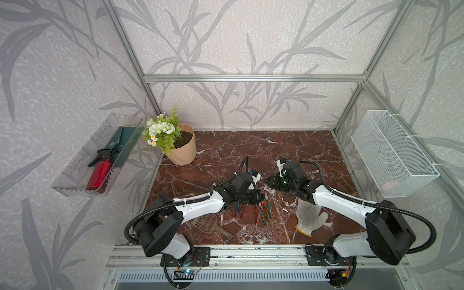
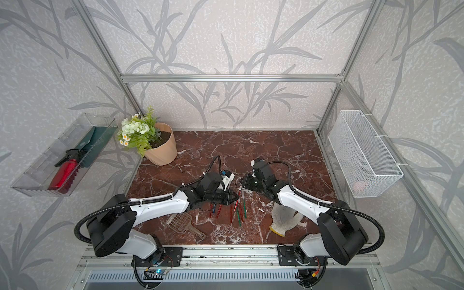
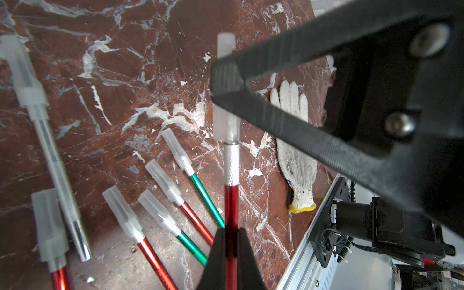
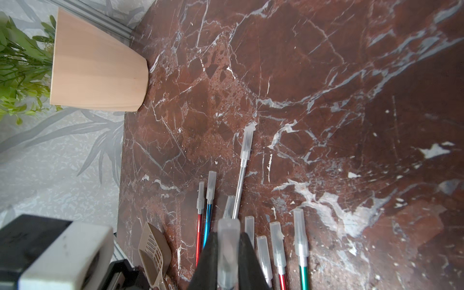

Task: Remove protective caps from carving knives
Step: Remove the protective sleeve from the carving knife.

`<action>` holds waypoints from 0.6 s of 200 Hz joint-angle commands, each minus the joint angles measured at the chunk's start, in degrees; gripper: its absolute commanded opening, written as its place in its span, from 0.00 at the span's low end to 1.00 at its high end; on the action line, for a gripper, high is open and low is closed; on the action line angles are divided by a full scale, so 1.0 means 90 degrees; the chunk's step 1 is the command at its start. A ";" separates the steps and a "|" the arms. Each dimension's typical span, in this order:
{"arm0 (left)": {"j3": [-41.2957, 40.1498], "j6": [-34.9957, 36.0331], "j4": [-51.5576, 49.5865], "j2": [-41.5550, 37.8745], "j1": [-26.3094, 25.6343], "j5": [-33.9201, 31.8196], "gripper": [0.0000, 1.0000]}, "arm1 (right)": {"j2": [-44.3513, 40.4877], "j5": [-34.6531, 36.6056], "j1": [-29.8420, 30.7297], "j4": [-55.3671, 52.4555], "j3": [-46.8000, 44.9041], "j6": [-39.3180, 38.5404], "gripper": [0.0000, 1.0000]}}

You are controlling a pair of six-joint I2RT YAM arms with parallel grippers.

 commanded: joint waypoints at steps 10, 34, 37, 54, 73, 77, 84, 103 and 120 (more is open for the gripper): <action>-0.0079 0.0018 0.0033 -0.0031 -0.0084 -0.0035 0.07 | -0.0177 0.0079 -0.0099 0.0185 0.0030 0.0006 0.15; -0.0116 -0.0006 0.0033 -0.0078 -0.0103 -0.0063 0.07 | -0.0213 0.0079 -0.0205 0.0139 0.0019 -0.0058 0.15; -0.0122 -0.0014 0.0033 -0.0086 -0.0103 -0.0072 0.07 | -0.0225 0.0086 -0.0213 0.0130 0.0019 -0.0067 0.15; -0.0184 -0.0040 0.0033 -0.0128 -0.0104 -0.0110 0.07 | -0.0300 0.0098 -0.0317 0.0005 0.0020 -0.0165 0.15; -0.0246 -0.0057 -0.0004 -0.0192 -0.0103 -0.0188 0.07 | -0.0416 0.0076 -0.0461 -0.0178 0.0022 -0.0321 0.15; -0.0268 -0.0068 -0.0014 -0.0209 -0.0105 -0.0212 0.07 | -0.0450 0.0069 -0.0494 -0.0224 0.0027 -0.0365 0.15; -0.0282 -0.0068 -0.0041 -0.0239 -0.0105 -0.0251 0.07 | -0.0506 0.0069 -0.0556 -0.0336 0.0020 -0.0461 0.15; -0.0363 -0.0106 -0.0057 -0.0346 -0.0103 -0.0354 0.07 | -0.0658 0.0042 -0.0783 -0.0711 0.0040 -0.0750 0.15; -0.0436 -0.0164 -0.0080 -0.0477 -0.0093 -0.0458 0.07 | -0.0778 0.0066 -0.0993 -0.1164 0.0104 -0.1123 0.15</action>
